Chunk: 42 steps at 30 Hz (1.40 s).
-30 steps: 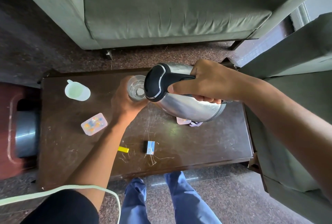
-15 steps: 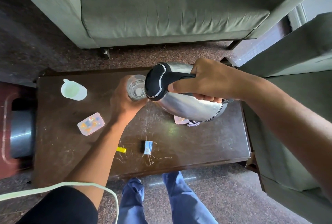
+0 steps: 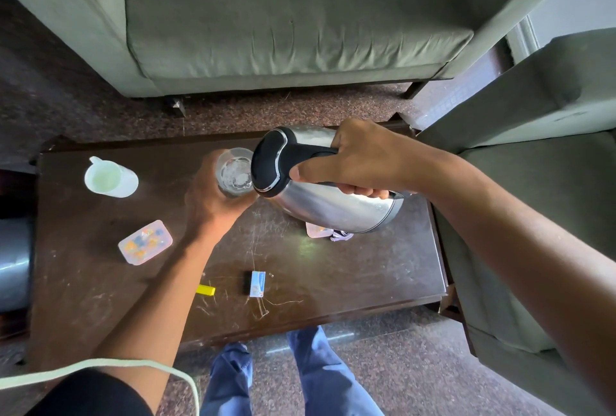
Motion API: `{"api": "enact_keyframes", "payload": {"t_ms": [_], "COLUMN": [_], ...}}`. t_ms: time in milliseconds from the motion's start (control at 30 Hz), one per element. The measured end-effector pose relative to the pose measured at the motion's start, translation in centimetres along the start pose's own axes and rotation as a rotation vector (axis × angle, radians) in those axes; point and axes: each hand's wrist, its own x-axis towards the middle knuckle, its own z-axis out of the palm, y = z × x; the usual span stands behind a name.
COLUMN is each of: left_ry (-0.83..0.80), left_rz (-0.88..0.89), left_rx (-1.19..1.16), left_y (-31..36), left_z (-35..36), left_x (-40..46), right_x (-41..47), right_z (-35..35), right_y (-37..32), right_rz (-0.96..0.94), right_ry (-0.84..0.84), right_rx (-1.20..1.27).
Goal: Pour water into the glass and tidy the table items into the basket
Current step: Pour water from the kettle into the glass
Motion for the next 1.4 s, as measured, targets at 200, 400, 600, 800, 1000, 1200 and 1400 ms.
{"api": "enact_keyframes", "payload": {"t_ms": [200, 400, 600, 800, 1000, 1200, 1400], "left_ry": [0.013, 0.017, 0.005, 0.005, 0.004, 0.002, 0.000], "left_rz": [0.006, 0.028, 0.023, 0.027, 0.016, 0.014, 0.004], "left_rx": [0.010, 0.032, 0.030, 0.020, 0.019, 0.027, 0.016], "left_y": [-0.4, -0.6, -0.6, -0.2, 0.1, 0.1, 0.3], "left_z": [0.1, 0.3, 0.1, 0.0, 0.3, 0.3, 0.2], "left_x": [-0.1, -0.3, -0.2, -0.1, -0.1, -0.2, -0.5], "right_x": [0.4, 0.6, 0.7, 0.8, 0.8, 0.7, 0.7], "right_z": [0.2, 0.4, 0.2, 0.1, 0.2, 0.2, 0.4], "right_y": [0.3, 0.5, 0.5, 0.2, 0.3, 0.3, 0.3], "right_rz": [0.004, 0.009, 0.011, 0.013, 0.025, 0.024, 0.030], "right_ry": [-0.008, -0.017, -0.024, -0.025, -0.033, -0.031, -0.043], "right_rx": [0.005, 0.001, -0.018, -0.040, -0.050, -0.045, -0.042]}}
